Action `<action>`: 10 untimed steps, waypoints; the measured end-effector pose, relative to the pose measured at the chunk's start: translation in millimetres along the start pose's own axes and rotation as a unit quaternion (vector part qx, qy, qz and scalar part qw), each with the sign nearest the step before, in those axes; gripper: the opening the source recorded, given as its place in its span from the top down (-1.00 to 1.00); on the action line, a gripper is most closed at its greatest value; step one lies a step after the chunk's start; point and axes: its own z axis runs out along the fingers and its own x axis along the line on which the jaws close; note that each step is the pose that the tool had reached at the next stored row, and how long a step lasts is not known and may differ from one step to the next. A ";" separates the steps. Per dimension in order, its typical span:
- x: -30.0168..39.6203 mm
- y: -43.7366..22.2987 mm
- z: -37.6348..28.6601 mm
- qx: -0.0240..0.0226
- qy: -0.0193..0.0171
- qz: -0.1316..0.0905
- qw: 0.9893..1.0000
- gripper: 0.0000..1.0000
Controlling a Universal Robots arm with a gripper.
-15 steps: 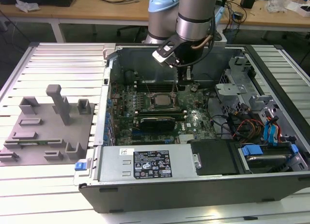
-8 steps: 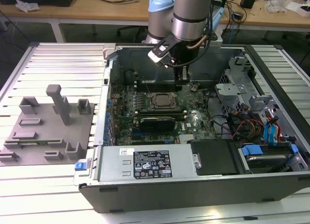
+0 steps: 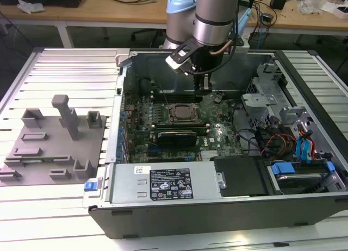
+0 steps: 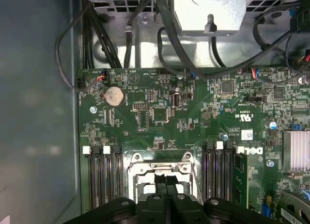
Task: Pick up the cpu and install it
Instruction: 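Close the cpu cover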
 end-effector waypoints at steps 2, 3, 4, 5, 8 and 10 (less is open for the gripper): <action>-0.1 -4.2 0.4 0.000 0.000 -0.001 1.000 0.79; -0.3 -8.6 0.8 0.000 0.000 -0.002 1.000 0.79; -0.5 -11.0 1.1 0.000 0.000 -0.003 1.000 0.79; -1.1 -13.6 1.5 0.000 0.000 -0.003 1.000 0.79; -5.9 -19.7 4.9 0.000 0.000 -0.006 1.000 0.79; -7.7 -23.3 6.8 0.000 0.000 -0.007 1.000 0.79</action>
